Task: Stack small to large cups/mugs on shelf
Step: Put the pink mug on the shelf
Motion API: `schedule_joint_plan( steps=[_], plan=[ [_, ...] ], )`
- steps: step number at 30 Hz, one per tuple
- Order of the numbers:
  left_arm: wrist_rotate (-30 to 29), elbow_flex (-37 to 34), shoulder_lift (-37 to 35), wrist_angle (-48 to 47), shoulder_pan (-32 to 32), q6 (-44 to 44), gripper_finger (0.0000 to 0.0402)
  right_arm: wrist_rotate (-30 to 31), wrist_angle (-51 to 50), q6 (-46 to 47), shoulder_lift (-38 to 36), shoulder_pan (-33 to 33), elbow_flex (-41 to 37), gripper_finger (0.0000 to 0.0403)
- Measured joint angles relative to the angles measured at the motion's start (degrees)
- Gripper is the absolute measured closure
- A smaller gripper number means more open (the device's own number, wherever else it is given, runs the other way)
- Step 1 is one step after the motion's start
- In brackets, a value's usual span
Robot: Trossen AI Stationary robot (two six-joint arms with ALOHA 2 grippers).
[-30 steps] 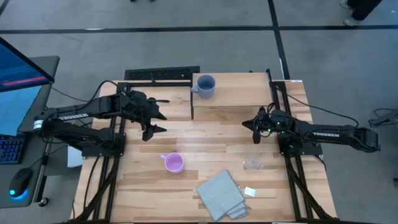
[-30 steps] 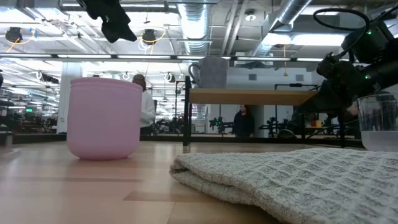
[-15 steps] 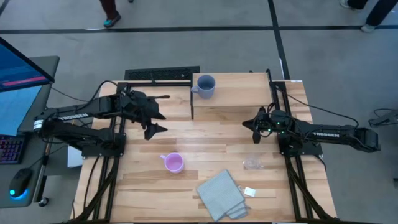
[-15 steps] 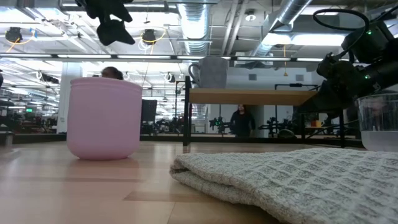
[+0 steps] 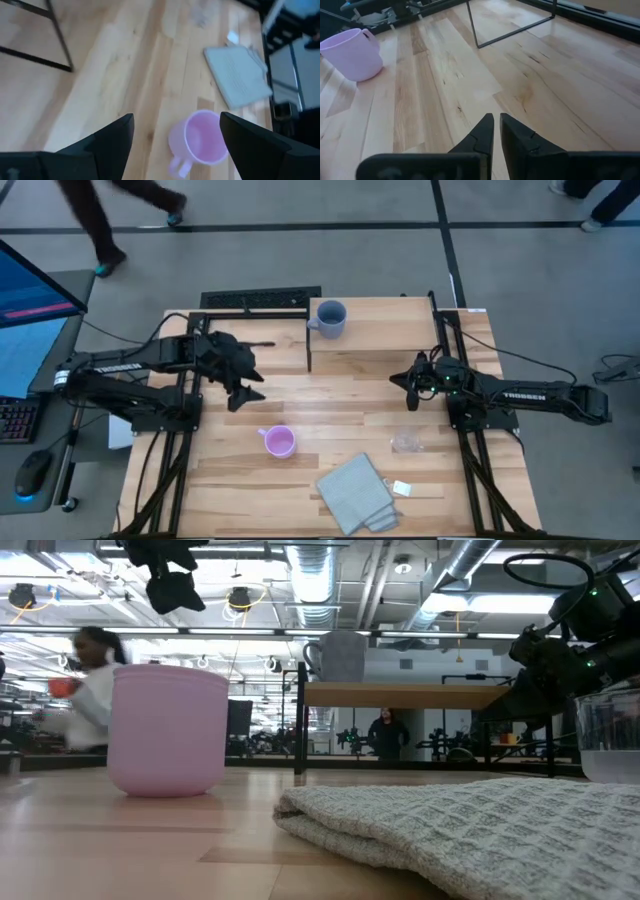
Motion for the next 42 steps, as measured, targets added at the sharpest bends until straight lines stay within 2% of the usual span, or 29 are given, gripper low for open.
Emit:
schedule_joint_plan(
  steps=[5, 18, 25, 36, 42],
  plan=[
    [-0.2, 0.0, 3.0, -0.5, -3.1, -1.7, 0.0115, 0.0, 0.0, -0.1, 0.0, 0.0, 0.0, 0.0347],
    [-0.6, 2.1, 18.6, -0.2, -12.7, -2.2, 0.0115, 0.0, 0.2, -0.1, 0.0, 0.0, 0.0, 0.0347],
    [0.1, 3.5, 20.4, -0.2, -12.8, -1.6, 0.0121, 0.0, 0.2, -0.1, 0.0, 0.0, 0.0, 0.0347],
    [-1.4, 3.4, 21.5, 0.2, -14.2, -4.8, 0.0159, 0.0, -0.1, -0.1, 0.0, 0.0, 0.0, 0.0347],
    [-1.9, 3.5, 26.7, 4.3, -16.1, -9.0, 0.0162, 0.0, -0.7, -0.2, 0.0, 0.0, 0.0, 0.0347]
  ],
)
